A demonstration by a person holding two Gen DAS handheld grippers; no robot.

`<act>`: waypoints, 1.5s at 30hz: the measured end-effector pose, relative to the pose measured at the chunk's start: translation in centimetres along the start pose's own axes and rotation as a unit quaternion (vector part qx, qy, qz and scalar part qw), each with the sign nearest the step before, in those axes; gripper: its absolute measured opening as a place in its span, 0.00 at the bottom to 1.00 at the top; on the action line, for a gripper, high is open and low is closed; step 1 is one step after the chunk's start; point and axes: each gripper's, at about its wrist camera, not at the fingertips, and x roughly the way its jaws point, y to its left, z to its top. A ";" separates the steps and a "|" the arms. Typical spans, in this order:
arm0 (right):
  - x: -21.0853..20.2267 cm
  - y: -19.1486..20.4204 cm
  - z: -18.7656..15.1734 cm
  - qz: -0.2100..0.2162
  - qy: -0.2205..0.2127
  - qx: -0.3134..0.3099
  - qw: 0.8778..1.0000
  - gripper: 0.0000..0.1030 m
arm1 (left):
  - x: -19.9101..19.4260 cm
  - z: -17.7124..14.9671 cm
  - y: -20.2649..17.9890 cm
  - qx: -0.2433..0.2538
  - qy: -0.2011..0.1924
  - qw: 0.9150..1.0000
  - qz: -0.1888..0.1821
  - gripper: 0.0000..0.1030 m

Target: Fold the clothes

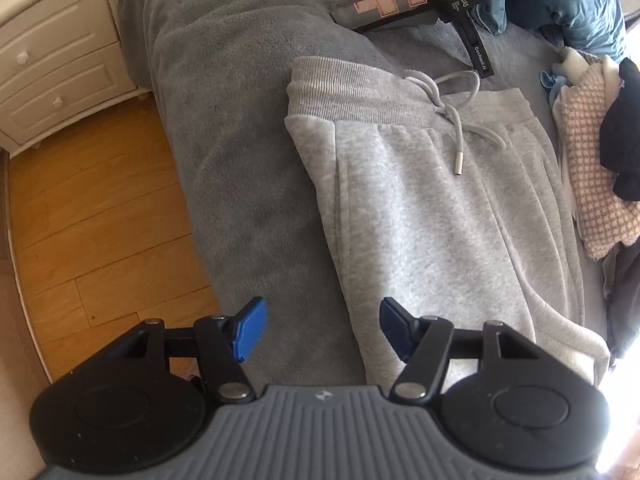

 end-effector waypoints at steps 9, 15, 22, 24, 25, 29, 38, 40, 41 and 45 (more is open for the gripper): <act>8.0 -5.1 5.6 0.049 0.063 0.126 0.989 0.10 | 1.1 4.7 -0.5 0.156 0.062 0.986 -0.004 0.62; 8.9 -16.4 -0.2 0.187 0.049 0.509 0.839 0.09 | 2.4 7.8 -1.8 0.193 0.082 0.977 -0.045 0.62; 12.4 -19.2 -4.4 0.249 0.068 0.609 0.750 0.09 | 6.0 8.0 -3.4 0.196 0.155 0.965 -0.084 0.62; 12.9 -19.3 -4.6 0.260 0.070 0.612 0.744 0.09 | 7.0 7.6 -3.6 0.179 0.161 0.966 -0.089 0.62; 13.0 -19.4 -4.8 0.266 0.068 0.613 0.741 0.09 | 7.5 7.6 -3.6 0.167 0.161 0.969 -0.089 0.63; 13.6 -19.9 -6.1 0.292 0.059 0.629 0.718 0.09 | 8.2 7.2 -3.4 0.124 0.144 0.978 -0.082 0.63; 12.2 -20.8 -6.0 0.296 0.065 0.631 0.714 0.29 | 6.3 6.9 -5.4 0.111 0.098 0.986 -0.080 0.39; 10.4 -21.1 -5.9 0.276 0.053 0.625 0.729 0.40 | 5.7 7.1 -5.7 0.110 0.092 0.986 -0.083 0.30; 9.1 -21.2 -6.2 0.257 0.042 0.629 0.733 0.46 | 5.4 7.2 -5.8 0.109 0.090 0.986 -0.085 0.25; 3.4 -20.5 -9.2 0.202 -0.005 0.684 0.701 0.50 | 4.0 7.8 -5.6 0.099 0.087 0.988 -0.076 0.15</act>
